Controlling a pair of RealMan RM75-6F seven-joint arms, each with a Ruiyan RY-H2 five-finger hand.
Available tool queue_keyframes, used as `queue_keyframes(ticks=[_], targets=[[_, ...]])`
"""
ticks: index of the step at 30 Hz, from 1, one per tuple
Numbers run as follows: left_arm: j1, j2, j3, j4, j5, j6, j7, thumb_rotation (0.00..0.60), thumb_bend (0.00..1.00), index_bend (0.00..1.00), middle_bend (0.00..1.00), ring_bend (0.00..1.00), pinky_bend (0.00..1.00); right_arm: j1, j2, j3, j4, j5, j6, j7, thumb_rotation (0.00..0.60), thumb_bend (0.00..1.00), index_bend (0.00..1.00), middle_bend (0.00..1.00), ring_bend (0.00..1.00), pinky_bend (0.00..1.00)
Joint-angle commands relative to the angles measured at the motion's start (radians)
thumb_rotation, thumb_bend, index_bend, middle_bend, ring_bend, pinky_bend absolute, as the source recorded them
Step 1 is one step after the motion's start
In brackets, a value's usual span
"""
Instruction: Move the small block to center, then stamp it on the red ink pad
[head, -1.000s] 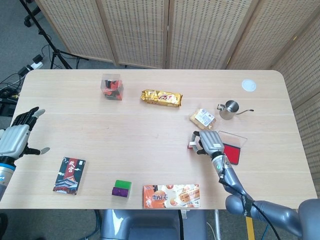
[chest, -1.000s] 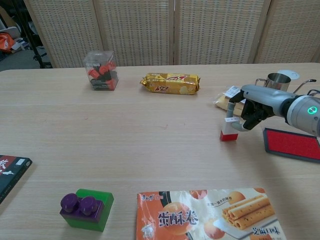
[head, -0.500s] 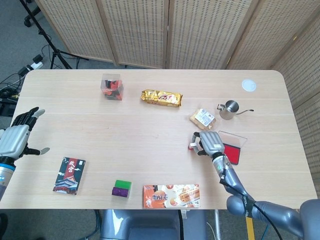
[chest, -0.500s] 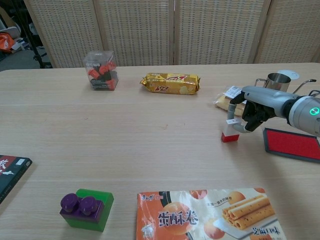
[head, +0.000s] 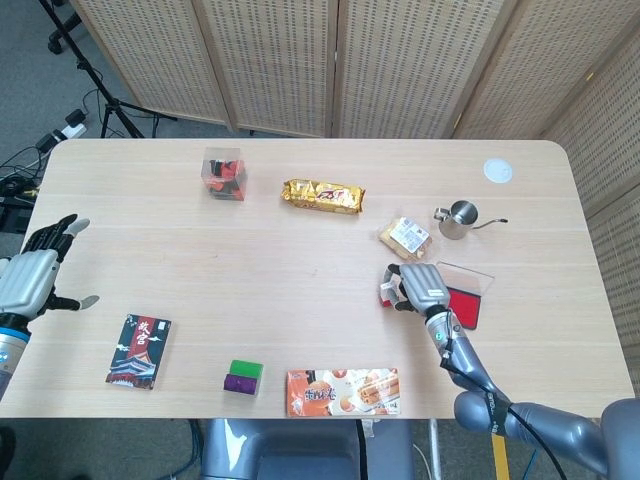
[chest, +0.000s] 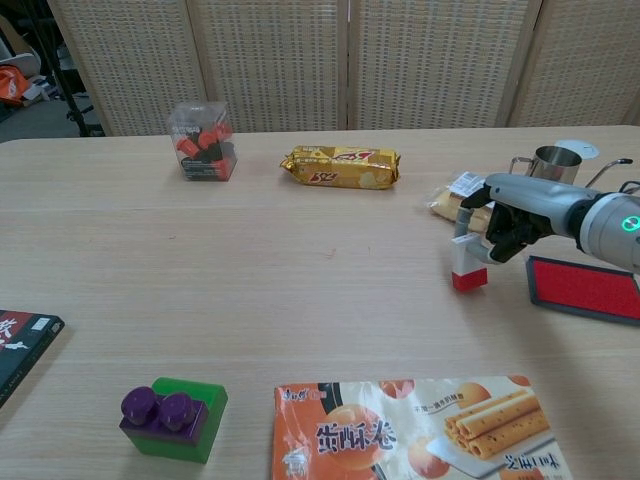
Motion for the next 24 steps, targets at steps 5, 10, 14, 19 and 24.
queue_keyframes(ticks=[5,10,14,19,24], targets=[[0.001,0.002,0.000,-0.001,0.002,-0.001,-0.003,0.600,0.03,0.00,0.00,0.00,0.00,0.000,0.001,-0.002,-0.006,0.006,0.003,-0.008,0.600,0.56,0.43,0.97,0.90,1.00],[0.002,0.004,0.000,-0.001,0.006,0.001,-0.008,0.600,0.03,0.00,0.00,0.00,0.00,-0.002,0.006,-0.006,-0.014,0.008,0.000,-0.009,0.600,0.56,0.40,0.97,0.90,1.00],[0.002,0.004,0.001,-0.001,0.008,0.001,-0.008,0.600,0.03,0.00,0.00,0.00,0.00,-0.006,0.011,-0.008,-0.019,0.004,0.001,-0.003,0.600,0.56,0.38,0.97,0.90,1.00],[0.002,0.004,0.002,-0.002,0.011,0.001,-0.007,0.600,0.03,0.00,0.00,0.00,0.00,-0.012,0.020,-0.011,-0.032,-0.008,0.003,0.008,0.600,0.56,0.38,0.97,0.90,1.00],[0.002,0.004,0.003,-0.003,0.012,0.000,-0.008,0.600,0.03,0.00,0.00,0.00,0.00,-0.017,0.031,-0.017,-0.043,-0.013,0.005,0.008,0.600,0.57,0.38,0.97,0.90,1.00]])
